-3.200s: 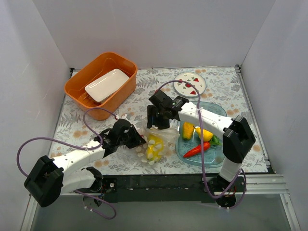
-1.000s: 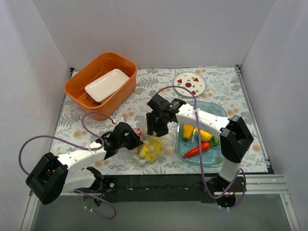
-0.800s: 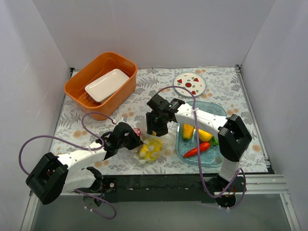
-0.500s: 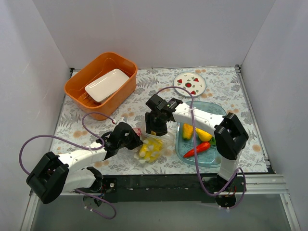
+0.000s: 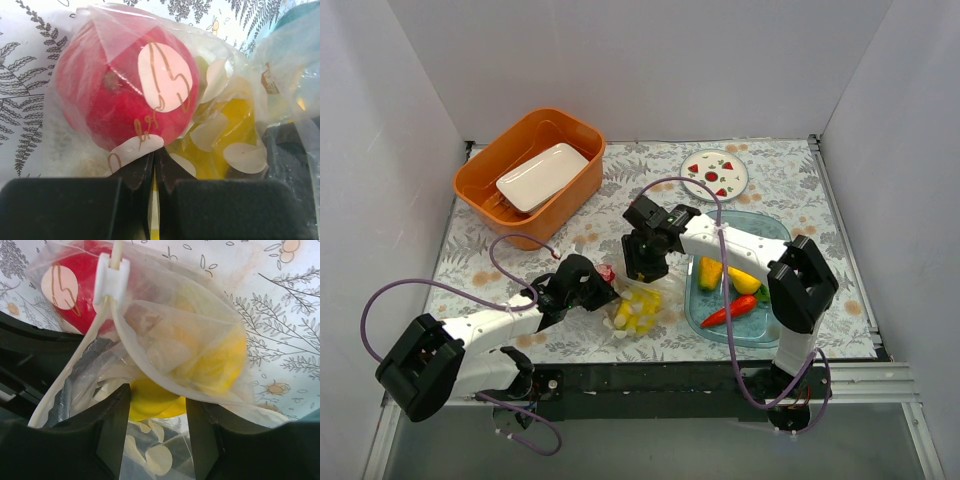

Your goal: Open the zip-top bag and remove the fake food

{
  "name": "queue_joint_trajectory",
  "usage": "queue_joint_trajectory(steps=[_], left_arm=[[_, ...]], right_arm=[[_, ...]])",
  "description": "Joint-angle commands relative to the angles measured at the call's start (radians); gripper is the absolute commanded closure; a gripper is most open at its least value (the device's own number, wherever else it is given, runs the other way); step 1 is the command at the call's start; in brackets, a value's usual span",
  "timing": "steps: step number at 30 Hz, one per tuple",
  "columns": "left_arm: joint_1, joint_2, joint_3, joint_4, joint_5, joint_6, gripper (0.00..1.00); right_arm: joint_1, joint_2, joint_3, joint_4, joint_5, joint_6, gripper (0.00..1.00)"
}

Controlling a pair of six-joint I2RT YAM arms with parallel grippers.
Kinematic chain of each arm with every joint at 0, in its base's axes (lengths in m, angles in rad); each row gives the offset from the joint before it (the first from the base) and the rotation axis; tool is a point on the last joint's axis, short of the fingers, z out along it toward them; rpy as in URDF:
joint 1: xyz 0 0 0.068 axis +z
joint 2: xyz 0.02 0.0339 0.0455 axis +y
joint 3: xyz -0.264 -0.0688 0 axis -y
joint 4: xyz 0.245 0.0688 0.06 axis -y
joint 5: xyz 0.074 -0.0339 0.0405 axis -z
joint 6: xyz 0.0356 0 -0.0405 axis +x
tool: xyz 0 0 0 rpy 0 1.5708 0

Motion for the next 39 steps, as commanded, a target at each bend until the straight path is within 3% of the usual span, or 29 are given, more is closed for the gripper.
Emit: queue_joint_trajectory(steps=[1,10,17,32,36,39], left_arm=[[0.026,0.019,0.009,-0.054,-0.076,-0.005,1.00],[0.056,0.025,-0.008,-0.057,-0.062,0.003,1.00],[0.056,0.019,-0.029,-0.025,-0.027,0.017,1.00],[0.056,0.034,-0.026,-0.002,-0.028,0.011,1.00],[0.056,0.025,-0.010,-0.031,-0.062,-0.006,1.00],[0.062,0.013,-0.009,-0.055,-0.097,-0.041,1.00]], right_arm=[[-0.003,-0.066,-0.054,-0.066,0.047,-0.114,0.47],[-0.003,-0.091,-0.053,-0.095,0.055,-0.160,0.45],[0.006,-0.002,0.045,-0.136,0.067,-0.148,0.29],[0.018,0.181,0.268,-0.319,0.132,-0.134,0.25],[0.032,0.202,0.276,-0.359,0.155,-0.160,0.33],[0.039,0.186,0.257,-0.379,0.184,-0.179,0.48]])
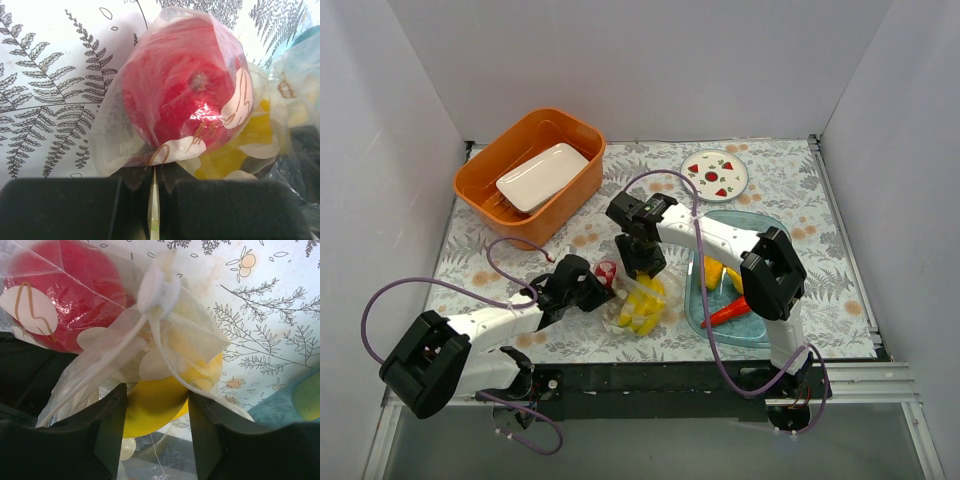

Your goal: Open the zip-top bag and remove the fake food

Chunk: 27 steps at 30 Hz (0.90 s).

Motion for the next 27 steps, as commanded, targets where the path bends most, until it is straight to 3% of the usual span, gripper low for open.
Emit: queue_joint_trajectory(steps=[1,3,7,16,21,27], left_arm=[[0.025,-0.019,0.010,-0.059,-0.095,-0.030,1.00],[0.061,-0.017,-0.003,-0.049,-0.068,-0.034,1.00],[0.084,-0.022,-0.004,-0.059,-0.069,-0.034,1.00],[0.090,-0.063,0.010,-0.089,-0.064,-0.012,1.00],[0.090,-0.082,0.041,-0.100,-0.055,0.037,1.00],[0.090,-0.091,0.084,-0.128,-0.057,0.068,1.00]], right_arm=[[0.018,-0.011,-0.009,-0.111,0.071,-0.055,0.54],[0.018,-0.065,-0.039,-0.102,0.075,-0.064,0.58],[0.018,-0.137,-0.100,-0.077,0.049,-0.093,0.77],[0.020,-0.313,-0.203,0.031,0.010,-0.112,0.97],[0.043,-0.361,-0.209,0.128,-0.072,-0.124,0.99],[0.081,-0.401,-0.223,0.182,-0.029,-0.170,0.99]])
